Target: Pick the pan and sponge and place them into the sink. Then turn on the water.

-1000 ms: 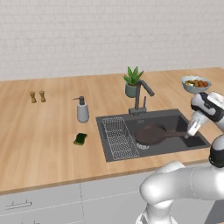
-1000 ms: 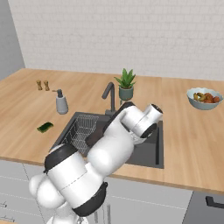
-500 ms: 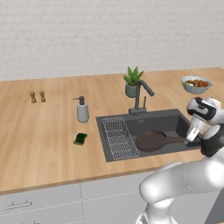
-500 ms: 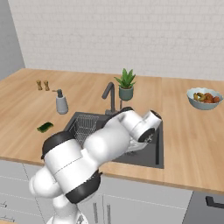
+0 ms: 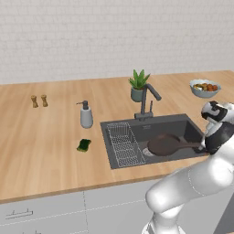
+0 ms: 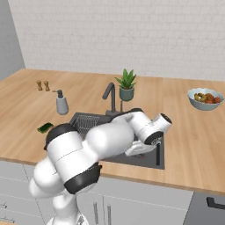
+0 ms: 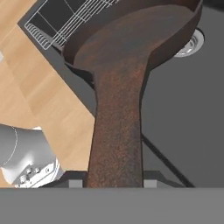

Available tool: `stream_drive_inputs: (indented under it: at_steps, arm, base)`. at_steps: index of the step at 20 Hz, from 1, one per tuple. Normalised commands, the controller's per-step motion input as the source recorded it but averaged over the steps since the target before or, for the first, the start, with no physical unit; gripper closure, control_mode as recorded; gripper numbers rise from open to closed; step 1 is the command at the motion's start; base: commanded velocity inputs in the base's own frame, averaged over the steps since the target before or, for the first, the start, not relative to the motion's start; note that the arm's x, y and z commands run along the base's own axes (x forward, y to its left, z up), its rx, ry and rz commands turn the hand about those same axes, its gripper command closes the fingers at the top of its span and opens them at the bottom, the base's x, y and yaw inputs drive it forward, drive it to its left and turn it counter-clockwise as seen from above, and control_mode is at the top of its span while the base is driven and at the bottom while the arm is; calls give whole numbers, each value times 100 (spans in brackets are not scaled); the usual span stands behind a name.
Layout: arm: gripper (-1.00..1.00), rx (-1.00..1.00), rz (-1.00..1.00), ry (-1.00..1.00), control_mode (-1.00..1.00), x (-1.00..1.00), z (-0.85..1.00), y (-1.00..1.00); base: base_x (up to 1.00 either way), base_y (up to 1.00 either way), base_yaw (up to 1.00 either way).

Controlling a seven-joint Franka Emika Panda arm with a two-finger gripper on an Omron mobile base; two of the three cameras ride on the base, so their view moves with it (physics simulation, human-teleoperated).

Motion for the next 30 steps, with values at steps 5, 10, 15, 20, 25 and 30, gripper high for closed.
stream_drive_inputs:
  at_steps: [5, 10, 15, 20, 25, 30]
  arm:
    - [100, 0, -7, 0, -100, 60, 0, -3]
    - [100, 0, -4, 1, -100, 61, -20, 0]
    - [100, 0, 0, 6, -100, 31, -57, 0]
    - [100, 0, 0, 10, -100, 12, -53, -1]
    - [100, 0, 0, 6, -100, 49, -28, -1]
    - [100, 0, 2, 4, -100, 86, -24, -1]
  base:
    - [0, 0, 0]
    - [0, 0, 0]
    - [0, 0, 0]
    - [0, 0, 0]
    - [0, 0, 0]
    - [0, 0, 0]
